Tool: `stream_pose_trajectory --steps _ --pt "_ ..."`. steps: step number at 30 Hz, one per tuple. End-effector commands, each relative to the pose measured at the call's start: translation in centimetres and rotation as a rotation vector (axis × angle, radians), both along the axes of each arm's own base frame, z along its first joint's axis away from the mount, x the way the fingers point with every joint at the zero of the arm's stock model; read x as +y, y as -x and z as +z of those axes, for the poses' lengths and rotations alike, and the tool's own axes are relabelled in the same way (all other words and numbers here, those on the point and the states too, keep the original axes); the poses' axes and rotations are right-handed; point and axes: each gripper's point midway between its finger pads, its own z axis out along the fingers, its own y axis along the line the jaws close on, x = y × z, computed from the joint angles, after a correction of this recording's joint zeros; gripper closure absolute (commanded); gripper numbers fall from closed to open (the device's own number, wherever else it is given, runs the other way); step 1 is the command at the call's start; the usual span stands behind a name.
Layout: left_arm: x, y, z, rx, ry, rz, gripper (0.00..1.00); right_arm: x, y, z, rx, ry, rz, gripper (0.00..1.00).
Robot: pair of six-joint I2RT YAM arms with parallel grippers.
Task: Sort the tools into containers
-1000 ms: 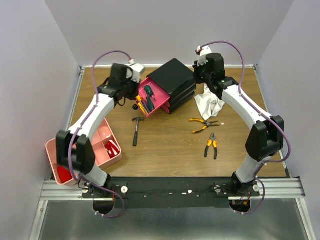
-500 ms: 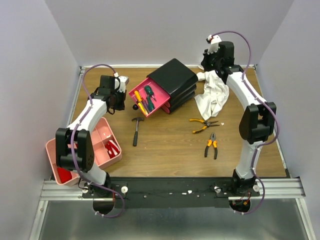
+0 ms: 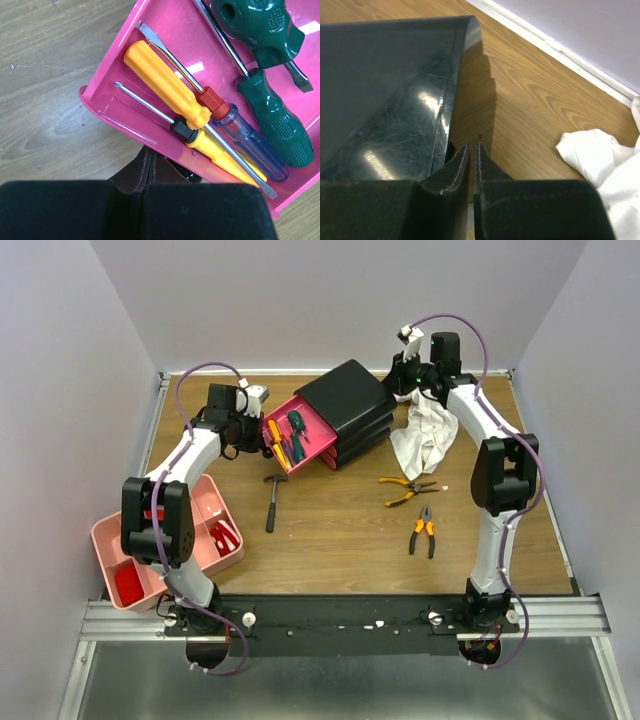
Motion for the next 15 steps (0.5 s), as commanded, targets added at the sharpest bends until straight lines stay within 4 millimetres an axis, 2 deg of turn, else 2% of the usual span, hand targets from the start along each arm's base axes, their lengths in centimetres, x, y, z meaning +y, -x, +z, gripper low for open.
stream_pose_trajectory --steps 1,3,8,11,15 --pt "-5.6 -0.2 2.1 -0.03 0.151 -0.181 1.0 3.8 3.6 0.1 0.088 -0.115 0.19 0.85" --pt "-6.7 -0.2 2.8 -0.021 0.191 -0.192 1.0 3.6 3.8 0.0 0.091 -0.107 0.191 0.85" --pt "-9.5 -0.8 5.9 -0.05 0.275 -0.242 1.0 3.4 4.5 -0.8 0.115 -0.097 0.182 0.85" --pt "-10.3 -0.9 7.0 -0.062 0.283 -0.25 1.0 3.3 4.7 -1.2 0.129 -0.101 0.176 0.85" --pt "-9.7 -0.7 6.6 -0.056 0.252 -0.223 1.0 3.3 4.8 -1.6 0.14 -0.097 0.169 0.85"
